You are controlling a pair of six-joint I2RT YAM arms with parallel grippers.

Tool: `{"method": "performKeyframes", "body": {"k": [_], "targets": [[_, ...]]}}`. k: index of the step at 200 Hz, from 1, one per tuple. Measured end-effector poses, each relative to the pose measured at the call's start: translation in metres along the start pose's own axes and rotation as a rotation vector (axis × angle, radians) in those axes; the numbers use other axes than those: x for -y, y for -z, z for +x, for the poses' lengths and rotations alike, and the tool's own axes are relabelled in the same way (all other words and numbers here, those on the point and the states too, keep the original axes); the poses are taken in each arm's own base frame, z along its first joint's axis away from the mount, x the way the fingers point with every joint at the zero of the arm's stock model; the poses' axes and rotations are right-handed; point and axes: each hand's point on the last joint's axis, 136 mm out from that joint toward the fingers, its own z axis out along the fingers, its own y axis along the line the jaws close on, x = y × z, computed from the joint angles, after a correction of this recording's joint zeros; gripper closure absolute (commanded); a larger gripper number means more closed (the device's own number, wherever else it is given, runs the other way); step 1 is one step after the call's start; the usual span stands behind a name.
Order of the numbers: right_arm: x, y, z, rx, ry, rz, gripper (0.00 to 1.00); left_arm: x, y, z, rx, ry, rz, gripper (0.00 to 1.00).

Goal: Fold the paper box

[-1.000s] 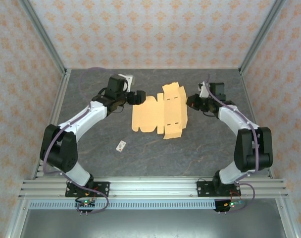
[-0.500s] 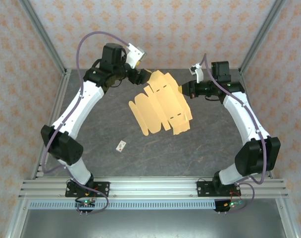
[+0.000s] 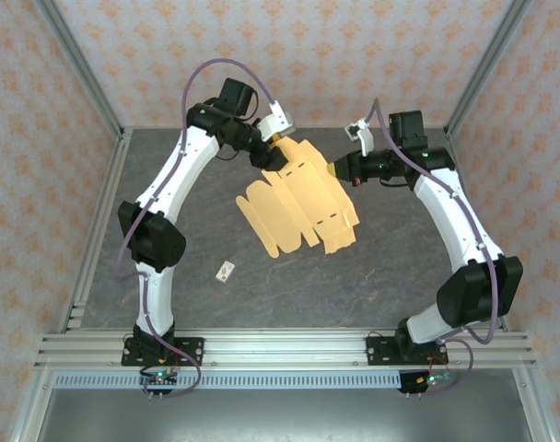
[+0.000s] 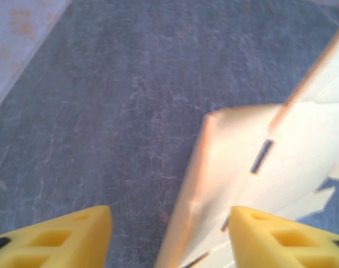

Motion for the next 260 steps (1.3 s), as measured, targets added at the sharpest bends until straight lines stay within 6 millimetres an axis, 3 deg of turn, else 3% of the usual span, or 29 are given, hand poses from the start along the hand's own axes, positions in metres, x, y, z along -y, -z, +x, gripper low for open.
{"method": "performKeyframes", "body": {"k": [21,74,96,114,134,147,163,208,238,260], "targets": [[0.000,0.001,-0.003,0.003,0.010,0.007,1.00,0.007,0.001,-0.002,0.012,-0.002,0.036,0.59],[0.005,-0.002,-0.003,-0.011,0.025,0.025,1.00,0.018,0.005,-0.012,0.060,-0.012,0.094,0.90],[0.009,-0.004,-0.002,-0.018,0.037,0.032,0.97,0.023,0.008,-0.010,0.051,-0.003,0.113,0.97],[0.009,-0.004,-0.001,-0.021,0.065,0.038,0.81,0.025,0.009,-0.009,0.050,-0.002,0.122,0.99],[0.008,-0.007,0.001,-0.029,0.097,0.041,0.71,0.025,0.012,-0.010,0.055,-0.003,0.127,0.99],[0.008,-0.011,0.005,-0.039,0.112,0.038,0.71,0.026,0.013,-0.010,0.053,-0.001,0.129,0.99],[0.008,-0.015,0.011,-0.056,0.123,0.039,0.79,0.027,0.013,-0.008,0.048,0.004,0.133,0.99],[0.017,-0.021,0.017,-0.081,0.160,0.101,0.76,0.028,0.013,-0.007,0.041,0.010,0.137,0.99],[0.028,-0.028,0.024,-0.098,0.192,0.188,0.70,0.029,0.013,-0.005,0.035,0.017,0.142,0.99],[0.039,-0.025,0.024,-0.092,0.218,0.268,0.52,0.030,0.013,-0.004,0.033,0.019,0.144,1.00]]}}
